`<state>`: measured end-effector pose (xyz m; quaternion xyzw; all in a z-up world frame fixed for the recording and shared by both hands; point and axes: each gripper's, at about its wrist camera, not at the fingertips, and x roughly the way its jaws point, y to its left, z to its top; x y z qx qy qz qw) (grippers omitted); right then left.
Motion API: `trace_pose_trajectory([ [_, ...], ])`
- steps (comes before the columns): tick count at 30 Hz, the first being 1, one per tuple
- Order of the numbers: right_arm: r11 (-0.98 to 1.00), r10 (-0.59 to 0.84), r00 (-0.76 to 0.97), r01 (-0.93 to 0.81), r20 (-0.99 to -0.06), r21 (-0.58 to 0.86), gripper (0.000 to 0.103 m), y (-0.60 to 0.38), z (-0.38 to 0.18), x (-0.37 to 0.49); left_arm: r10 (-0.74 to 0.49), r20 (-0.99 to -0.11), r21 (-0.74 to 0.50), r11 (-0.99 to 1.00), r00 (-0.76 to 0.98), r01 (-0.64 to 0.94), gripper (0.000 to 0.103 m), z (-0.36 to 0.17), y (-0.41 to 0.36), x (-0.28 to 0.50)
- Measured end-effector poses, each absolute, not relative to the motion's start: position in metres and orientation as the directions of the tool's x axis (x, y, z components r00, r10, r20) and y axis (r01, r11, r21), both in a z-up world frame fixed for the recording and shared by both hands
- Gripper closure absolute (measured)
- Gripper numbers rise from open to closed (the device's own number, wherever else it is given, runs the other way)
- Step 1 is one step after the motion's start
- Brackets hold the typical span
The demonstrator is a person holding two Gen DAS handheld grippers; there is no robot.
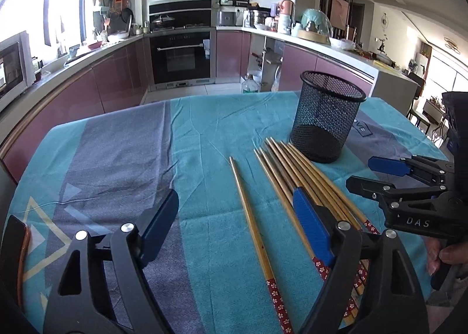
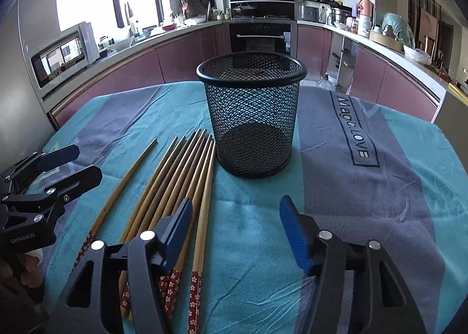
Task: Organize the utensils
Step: 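Lower the left tool and close it on one bamboo chopstick while the right tool grasps another, then lift the left tool's chopstick upright over the mesh cup while the right tool carries its chopstick there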
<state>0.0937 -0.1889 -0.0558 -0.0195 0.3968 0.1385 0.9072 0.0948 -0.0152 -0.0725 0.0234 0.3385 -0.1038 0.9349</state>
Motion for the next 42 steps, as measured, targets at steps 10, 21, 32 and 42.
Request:
trace_pose_trajectory([
  [10,0.945,0.250,0.569,-0.319,-0.783,0.070,0.063,-0.175,-0.065,0.112,-0.211,-0.746,-0.066,0.967,0.632,0.244,0.044,-0.099,-0.028,0.124],
  [21,0.939,0.221,0.571,-0.343,-0.791,0.015,0.068,-0.163,-0.066,0.125,-0.213,-0.771,-0.072,0.965,0.600,0.251,0.056,-0.108,-0.038,0.133],
  [32,0.926,0.290,0.546,-0.367,-0.786,0.087,0.098,-0.163,-0.063,0.124,-0.249,-0.771,-0.129,0.962,0.586,0.239,0.093,-0.105,-0.031,0.134],
  [42,0.902,0.391,0.582,-0.395,-0.713,0.172,0.098,-0.179,-0.032,0.108,-0.322,-0.729,-0.196,0.944,0.604,0.266,0.095,-0.081,-0.018,0.126],
])
